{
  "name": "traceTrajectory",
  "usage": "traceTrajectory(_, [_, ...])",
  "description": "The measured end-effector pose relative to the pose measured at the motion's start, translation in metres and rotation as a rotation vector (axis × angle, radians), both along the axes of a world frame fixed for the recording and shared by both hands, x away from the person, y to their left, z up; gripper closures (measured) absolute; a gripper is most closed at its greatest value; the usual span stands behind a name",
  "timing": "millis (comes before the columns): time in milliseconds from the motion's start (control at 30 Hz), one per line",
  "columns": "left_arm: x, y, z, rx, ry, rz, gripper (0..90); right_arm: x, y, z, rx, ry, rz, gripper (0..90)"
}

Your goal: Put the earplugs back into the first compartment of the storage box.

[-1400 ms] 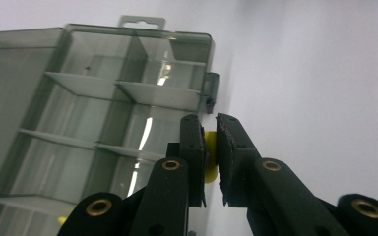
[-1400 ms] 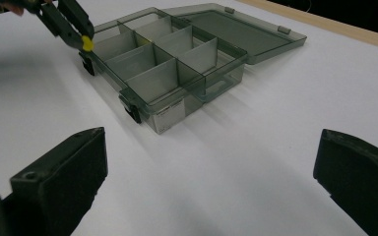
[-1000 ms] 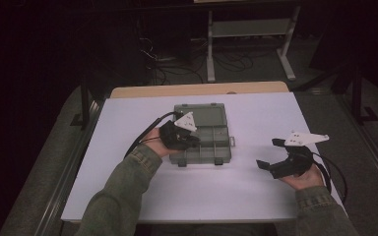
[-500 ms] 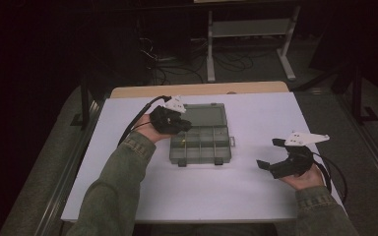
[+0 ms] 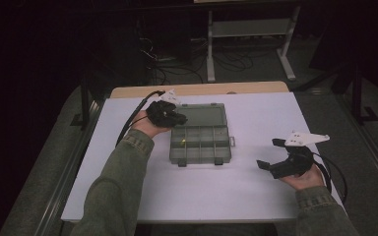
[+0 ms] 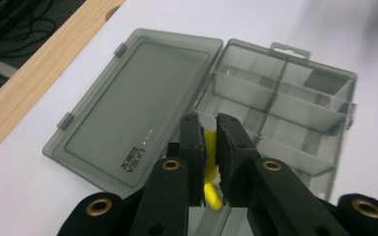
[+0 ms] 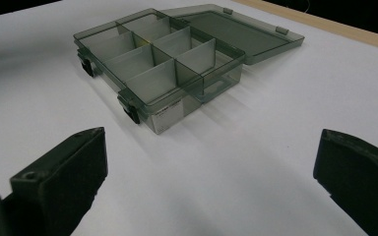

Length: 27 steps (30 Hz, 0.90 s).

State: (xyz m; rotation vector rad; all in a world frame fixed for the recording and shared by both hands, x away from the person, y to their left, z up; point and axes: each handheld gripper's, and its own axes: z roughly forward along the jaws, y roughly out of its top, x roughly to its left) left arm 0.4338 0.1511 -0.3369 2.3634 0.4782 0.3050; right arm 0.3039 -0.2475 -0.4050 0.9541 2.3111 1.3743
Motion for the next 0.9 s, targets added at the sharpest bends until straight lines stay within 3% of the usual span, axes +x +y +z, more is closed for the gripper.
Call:
traceTrajectory(100, [0.005,0.003,-0.004,0.01,0.009,0.014,82.1,0.0,-0.001,0.0,0.001,0.001,0.0,0.0])
traceTrajectory(267, [0.009,0.006,-0.01,-0.015,0.027,0.023,82.0,0.0,-0.001,0.0,0.002,0.0,-0.001,0.0])
traceTrajectory(567, [0.014,0.012,-0.023,-0.004,0.053,0.041,82.0,0.0,-0.001,0.0,0.002,0.003,-0.002,0.0])
traceTrajectory(900, [0.017,0.013,-0.045,0.015,0.113,0.046,81.0,0.0,-0.001,-0.001,-0.001,0.007,-0.002,0.0])
